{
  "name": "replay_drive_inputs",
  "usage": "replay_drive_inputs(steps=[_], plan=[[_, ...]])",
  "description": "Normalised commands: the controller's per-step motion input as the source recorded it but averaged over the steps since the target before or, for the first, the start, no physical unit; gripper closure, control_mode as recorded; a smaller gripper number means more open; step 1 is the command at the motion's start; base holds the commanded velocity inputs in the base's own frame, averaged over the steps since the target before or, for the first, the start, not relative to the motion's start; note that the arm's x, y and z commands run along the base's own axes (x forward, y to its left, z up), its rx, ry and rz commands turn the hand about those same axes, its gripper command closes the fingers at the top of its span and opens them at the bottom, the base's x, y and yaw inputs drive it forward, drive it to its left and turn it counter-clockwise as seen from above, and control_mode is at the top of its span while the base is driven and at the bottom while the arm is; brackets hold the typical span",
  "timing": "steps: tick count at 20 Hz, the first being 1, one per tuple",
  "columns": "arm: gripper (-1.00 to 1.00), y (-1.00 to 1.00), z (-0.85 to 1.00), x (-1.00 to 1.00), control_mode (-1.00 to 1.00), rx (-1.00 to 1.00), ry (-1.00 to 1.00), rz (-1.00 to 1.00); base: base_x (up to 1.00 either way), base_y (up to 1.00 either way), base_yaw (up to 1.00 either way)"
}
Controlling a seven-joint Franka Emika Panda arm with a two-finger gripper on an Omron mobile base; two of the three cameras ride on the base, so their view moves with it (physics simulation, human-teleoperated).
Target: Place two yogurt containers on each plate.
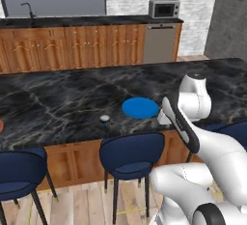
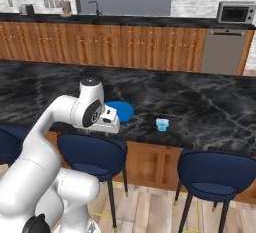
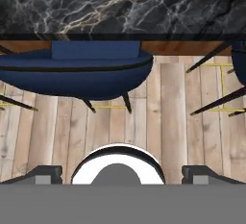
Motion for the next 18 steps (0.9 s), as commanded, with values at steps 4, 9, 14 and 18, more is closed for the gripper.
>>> replay_drive_inputs(steps=[4, 9, 14, 18], plan=[[-1.00, 0.00, 0.00, 0.00, 1.00, 0.00, 0.00, 0.00, 0.29, -0.44, 0.00], [-1.00, 0.00, 0.00, 0.00, 1.00, 0.00, 0.00, 0.00, 0.70, -0.02, 0.00], [-1.00, 0.00, 0.00, 0.00, 1.00, 0.00, 0.00, 0.00, 0.85, 0.00, 0.00], [-1.00, 0.00, 0.00, 0.00, 1.00, 0.00, 0.00, 0.00, 0.84, 0.00, 0.00]])
